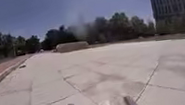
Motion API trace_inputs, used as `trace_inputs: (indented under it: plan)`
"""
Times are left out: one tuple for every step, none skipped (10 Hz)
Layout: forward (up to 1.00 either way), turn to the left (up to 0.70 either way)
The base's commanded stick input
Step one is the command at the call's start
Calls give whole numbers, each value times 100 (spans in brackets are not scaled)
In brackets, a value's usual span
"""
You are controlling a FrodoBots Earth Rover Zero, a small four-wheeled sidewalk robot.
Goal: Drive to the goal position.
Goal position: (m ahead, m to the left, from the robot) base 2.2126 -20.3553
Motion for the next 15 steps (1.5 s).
trace_inputs:
  plan:
    - [100,-27]
    - [100,-27]
    - [100,-27]
    - [100,-27]
    - [100,-27]
    - [100,-27]
    - [100,-27]
    - [100,-27]
    - [100,-27]
    - [100,-27]
    - [100,-27]
    - [100,-27]
    - [100,0]
    - [100,0]
    - [100,0]
